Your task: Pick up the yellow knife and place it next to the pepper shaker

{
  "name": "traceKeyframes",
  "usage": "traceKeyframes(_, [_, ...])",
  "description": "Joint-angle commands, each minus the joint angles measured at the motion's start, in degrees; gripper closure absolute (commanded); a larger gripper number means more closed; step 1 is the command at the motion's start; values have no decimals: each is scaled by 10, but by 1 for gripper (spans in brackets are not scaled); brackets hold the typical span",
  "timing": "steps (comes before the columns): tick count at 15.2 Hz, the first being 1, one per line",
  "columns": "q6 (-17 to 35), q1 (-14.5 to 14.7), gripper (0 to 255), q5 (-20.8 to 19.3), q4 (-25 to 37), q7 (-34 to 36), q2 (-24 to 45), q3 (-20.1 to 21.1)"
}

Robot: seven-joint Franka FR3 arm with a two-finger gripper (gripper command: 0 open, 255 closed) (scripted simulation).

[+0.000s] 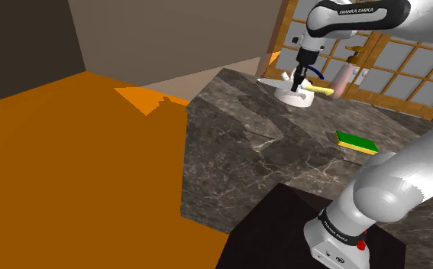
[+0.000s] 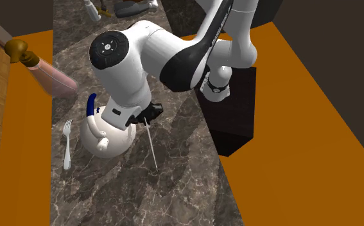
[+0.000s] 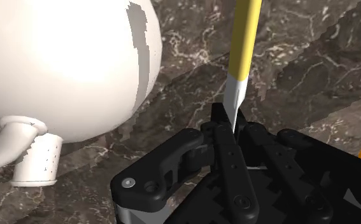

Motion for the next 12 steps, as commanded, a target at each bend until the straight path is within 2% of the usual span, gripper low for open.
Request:
traceKeyframes(1, [-15,0,255,0,14,-1,-1,1])
traceKeyframes(12, [-100,4,255,7,108,-7,10,5])
